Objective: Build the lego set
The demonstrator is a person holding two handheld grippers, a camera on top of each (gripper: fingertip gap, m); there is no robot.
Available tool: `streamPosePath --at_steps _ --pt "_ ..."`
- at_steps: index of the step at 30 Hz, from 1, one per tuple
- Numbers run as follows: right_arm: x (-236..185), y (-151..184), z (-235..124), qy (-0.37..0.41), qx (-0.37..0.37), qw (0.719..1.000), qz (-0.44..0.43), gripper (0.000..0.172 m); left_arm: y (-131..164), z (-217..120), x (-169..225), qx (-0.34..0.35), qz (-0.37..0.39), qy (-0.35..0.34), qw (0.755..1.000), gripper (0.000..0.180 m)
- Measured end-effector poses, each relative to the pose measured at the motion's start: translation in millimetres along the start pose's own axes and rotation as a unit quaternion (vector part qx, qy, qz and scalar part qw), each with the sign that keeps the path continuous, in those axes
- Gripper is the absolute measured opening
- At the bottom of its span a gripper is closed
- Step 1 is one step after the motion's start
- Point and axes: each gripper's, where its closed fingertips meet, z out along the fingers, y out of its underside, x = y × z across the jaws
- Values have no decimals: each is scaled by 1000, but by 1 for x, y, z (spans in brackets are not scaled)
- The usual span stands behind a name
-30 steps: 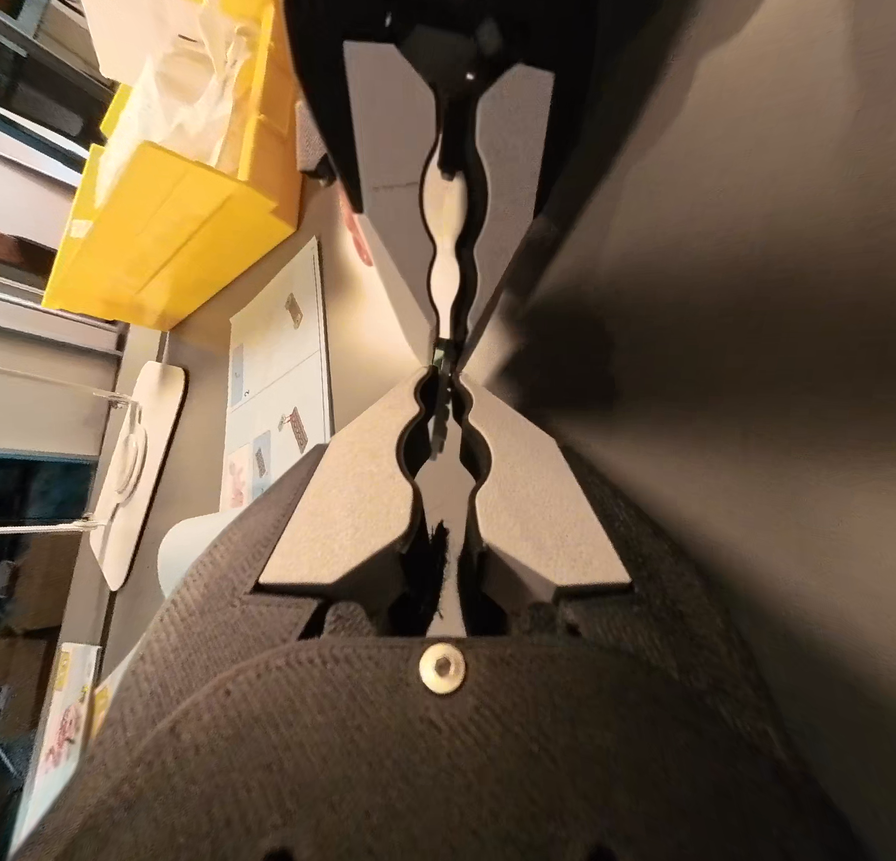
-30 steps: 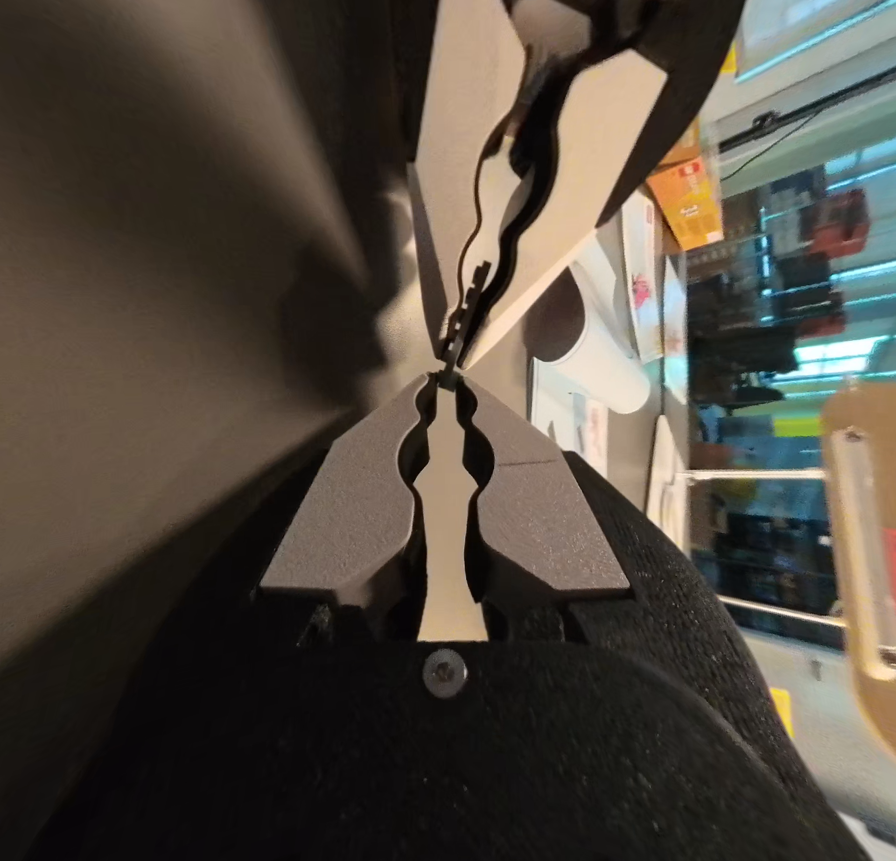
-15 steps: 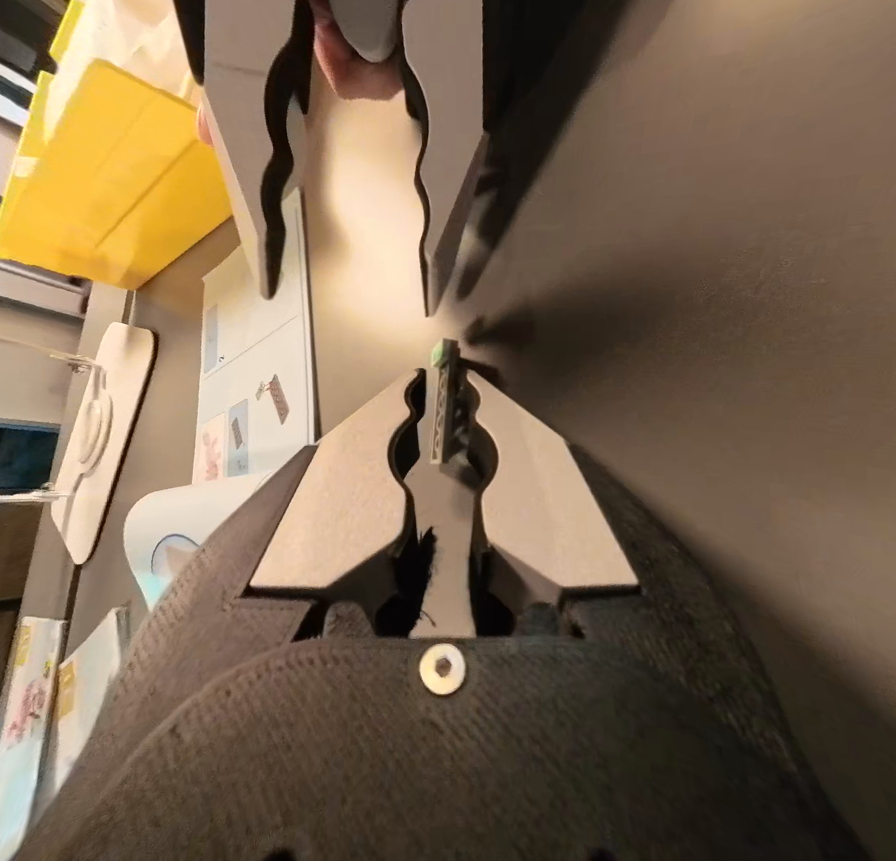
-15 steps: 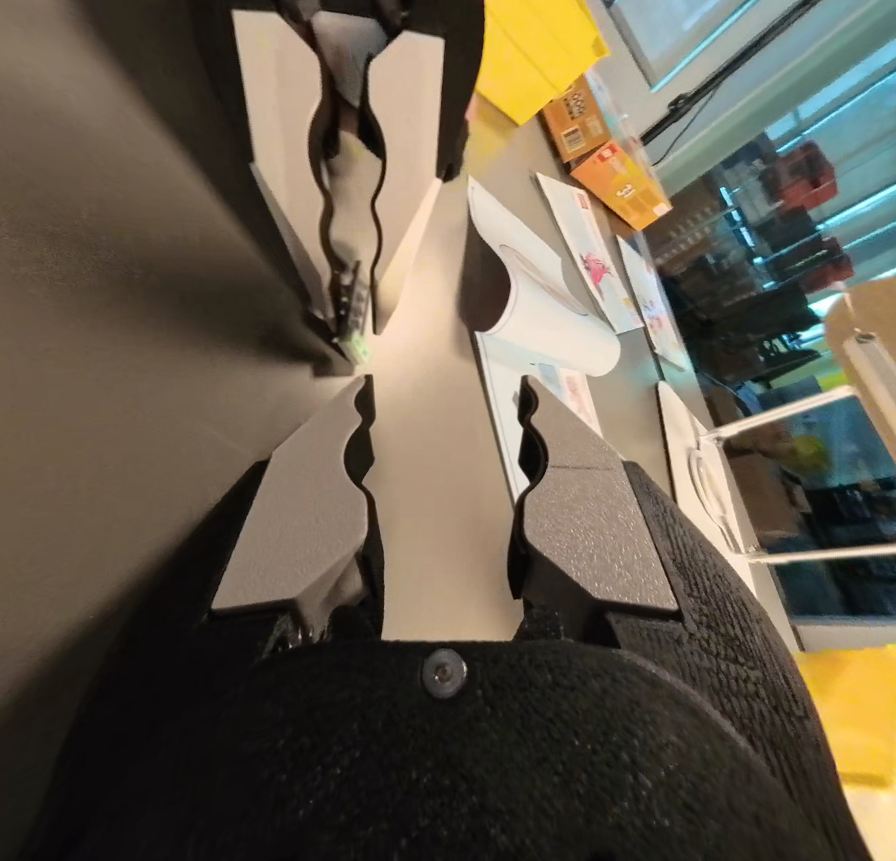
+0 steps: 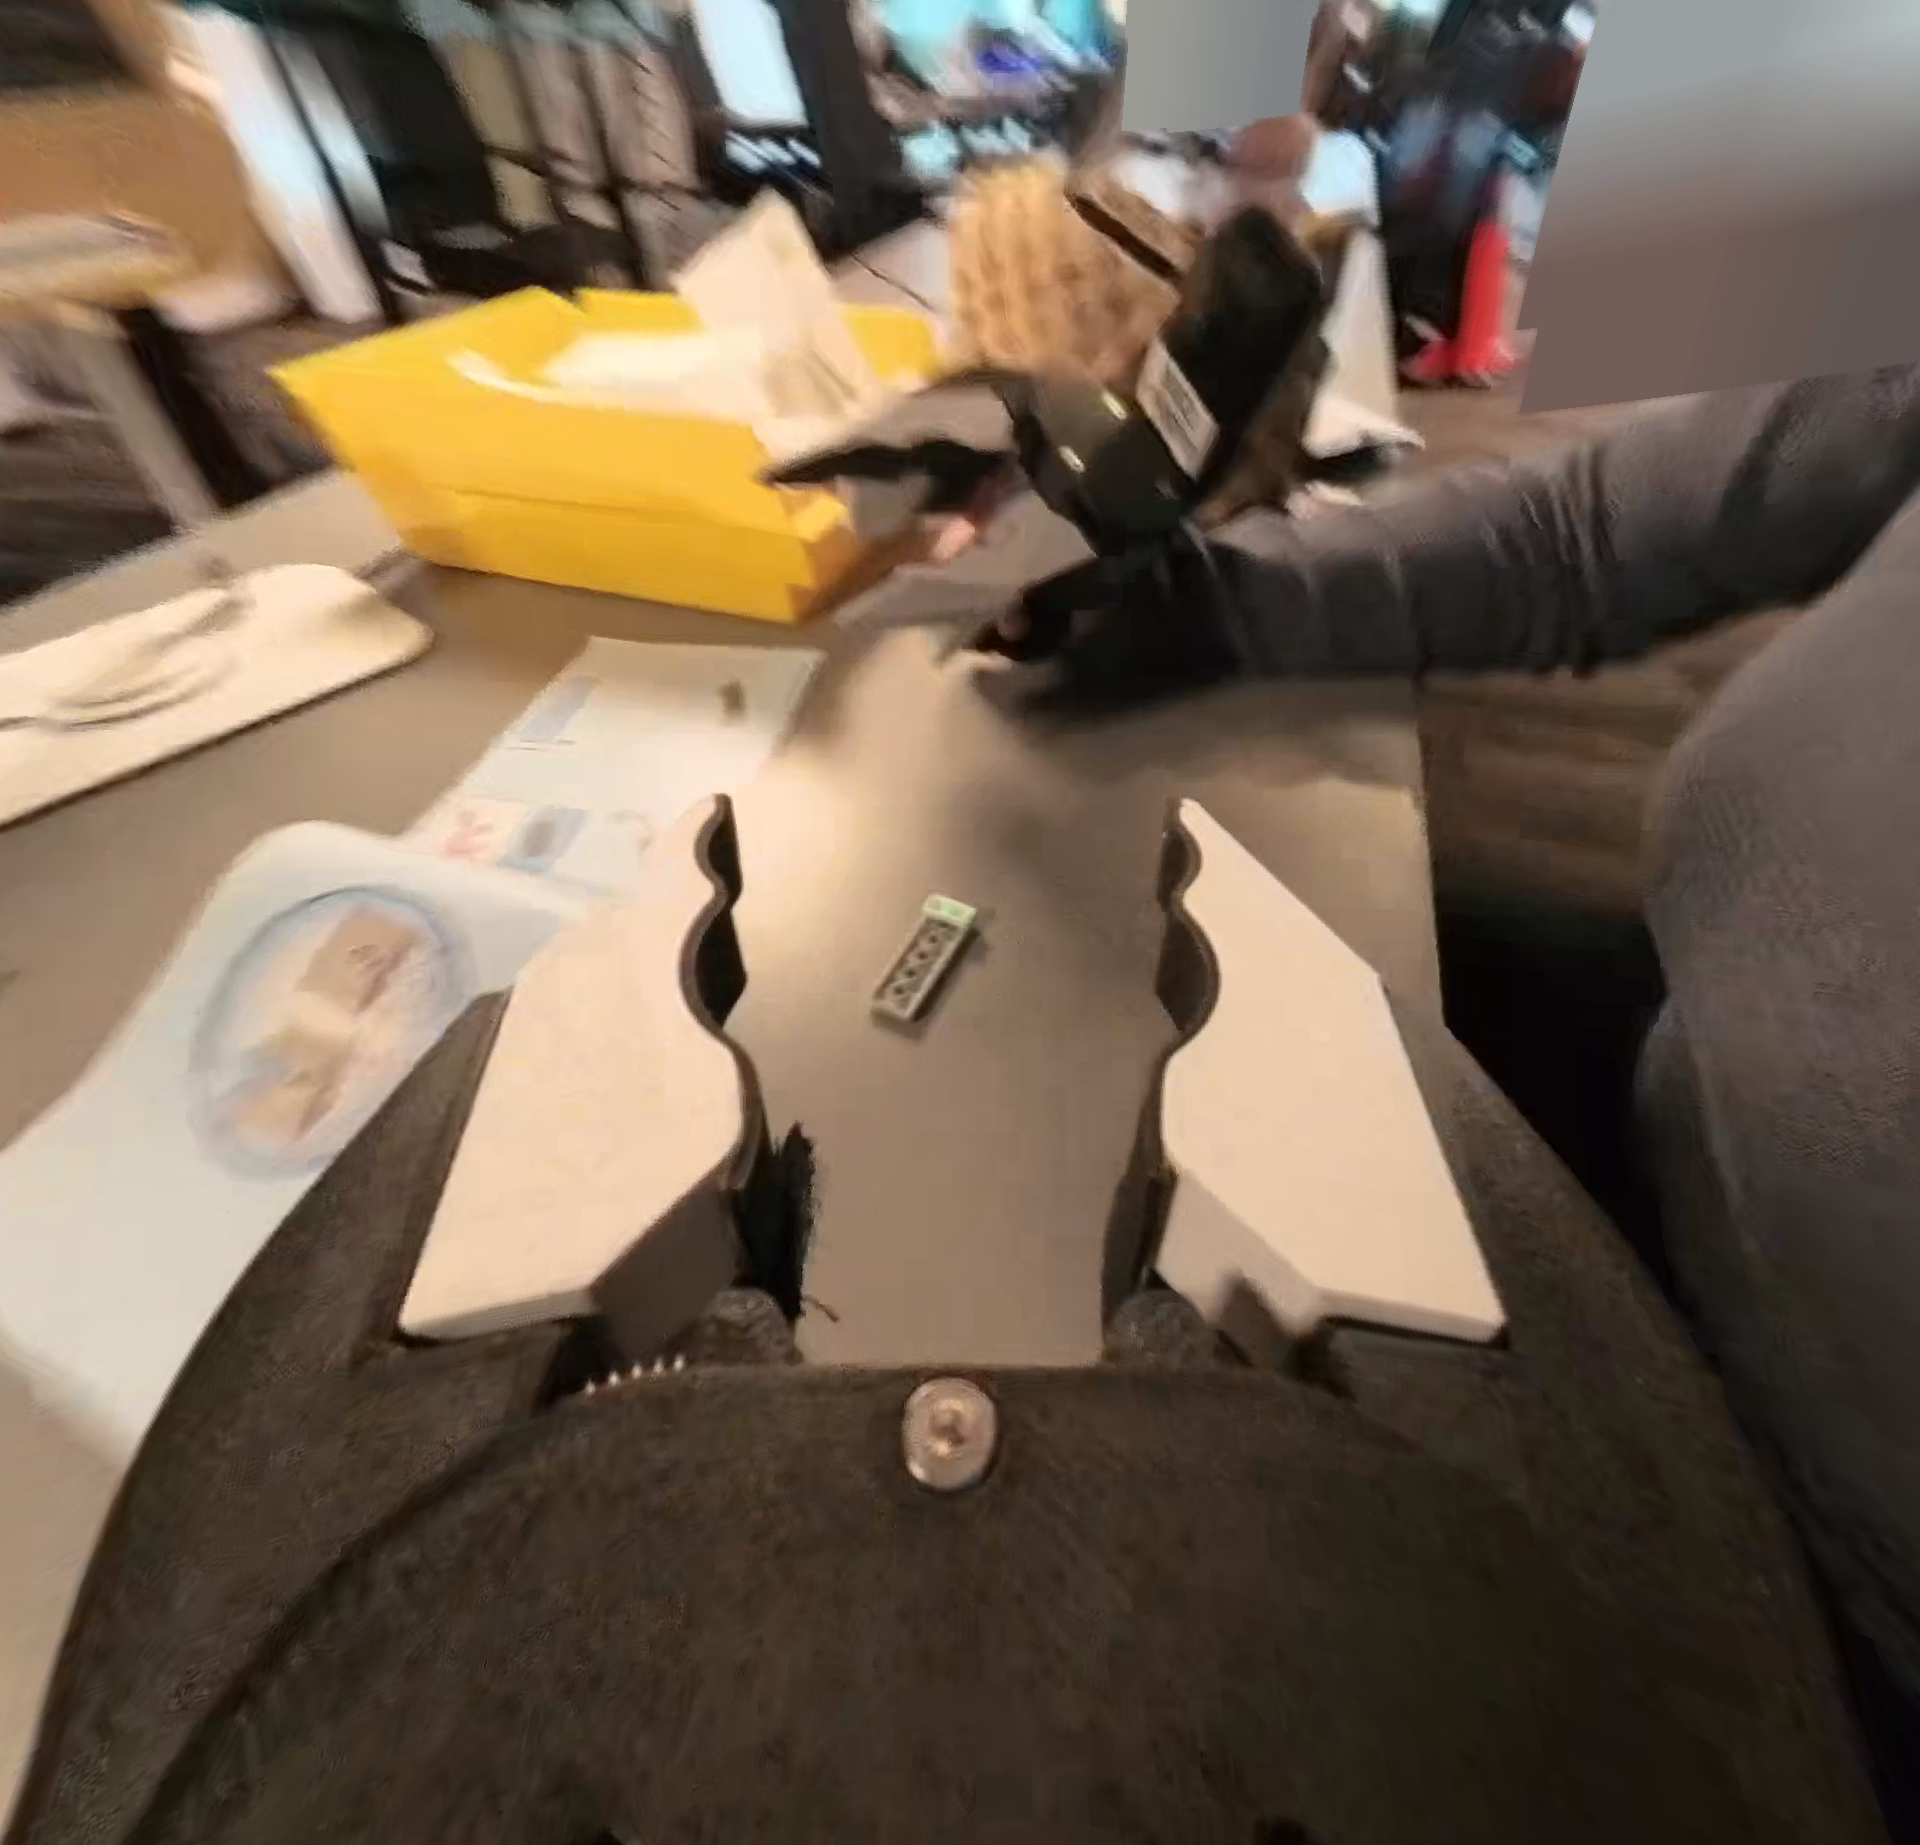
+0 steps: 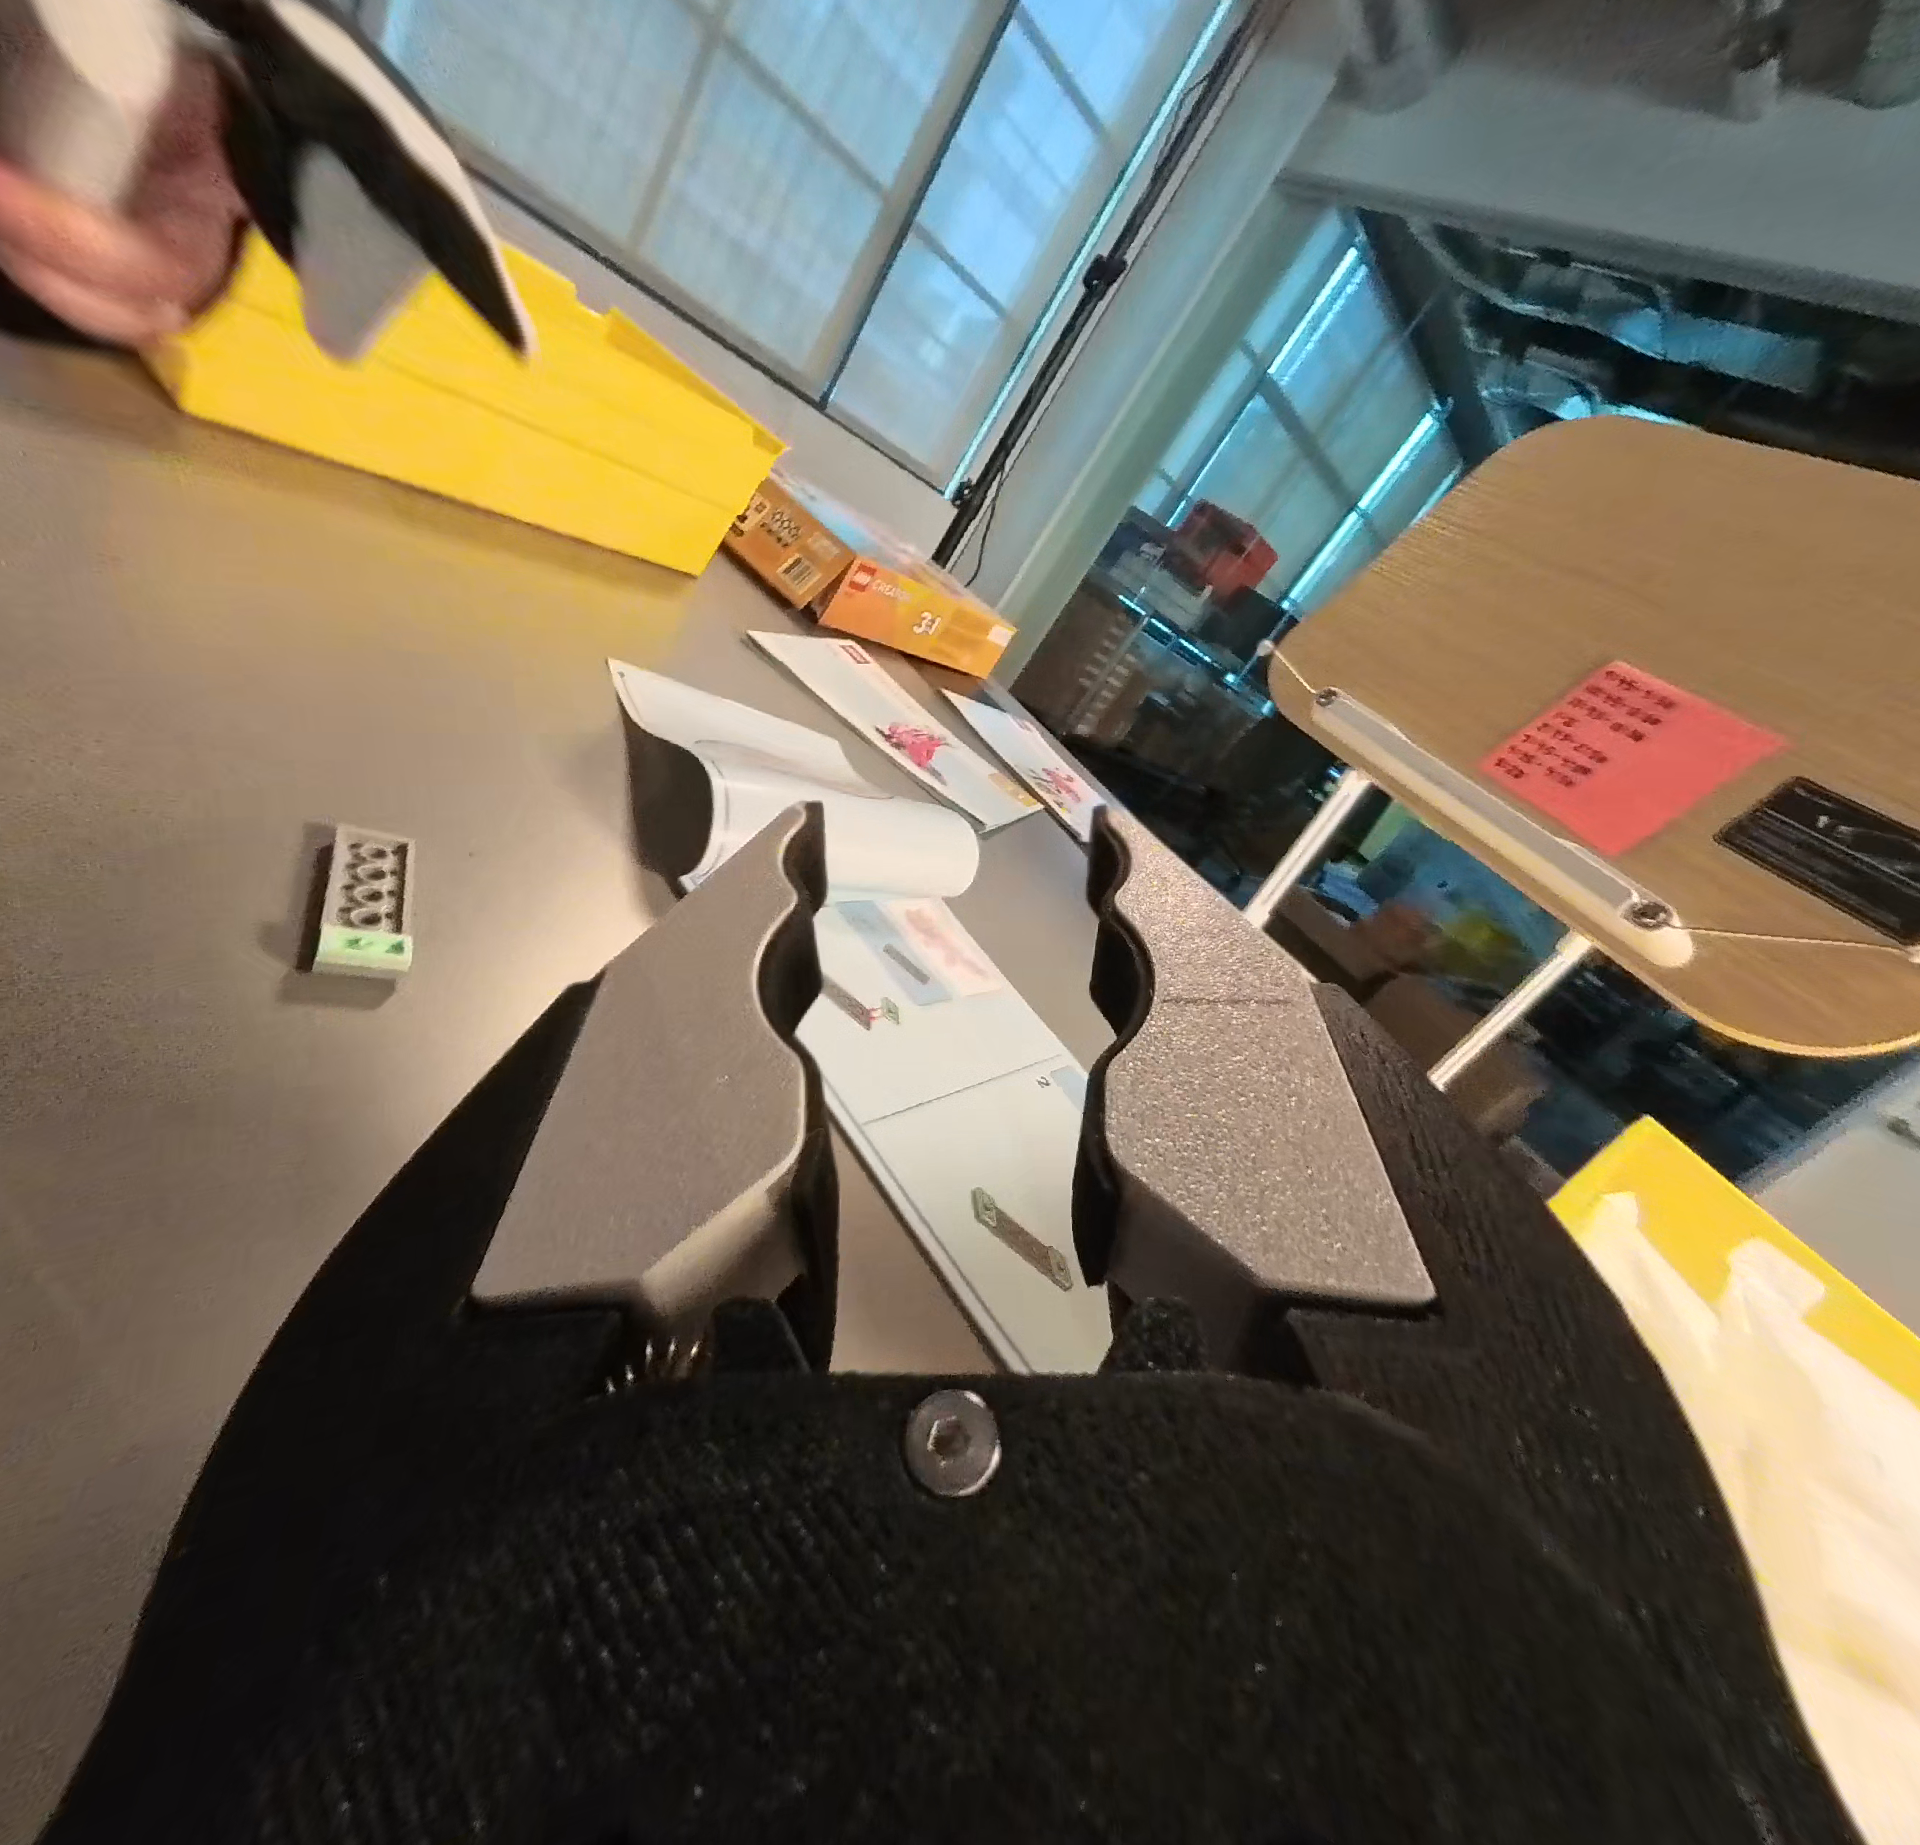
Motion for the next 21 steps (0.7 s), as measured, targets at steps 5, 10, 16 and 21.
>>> streamPosePath --at_steps 5,10,16,21 --pt "5 -1 3 11 10 1000 15 46 -32 -148 -72 22 -56 -286 956 71" --pt "5 1 6 13 8 1000 16 43 -24 -283 -127 -62 -73 -503 859 30" --pt "8 3 5 16 6 1000 26 40 81 -328 -135 -401 -238 -461 755 18" --pt "10 4 4 16 8 999 40 38 139 -337 -114 -554 -346 -356 668 15"
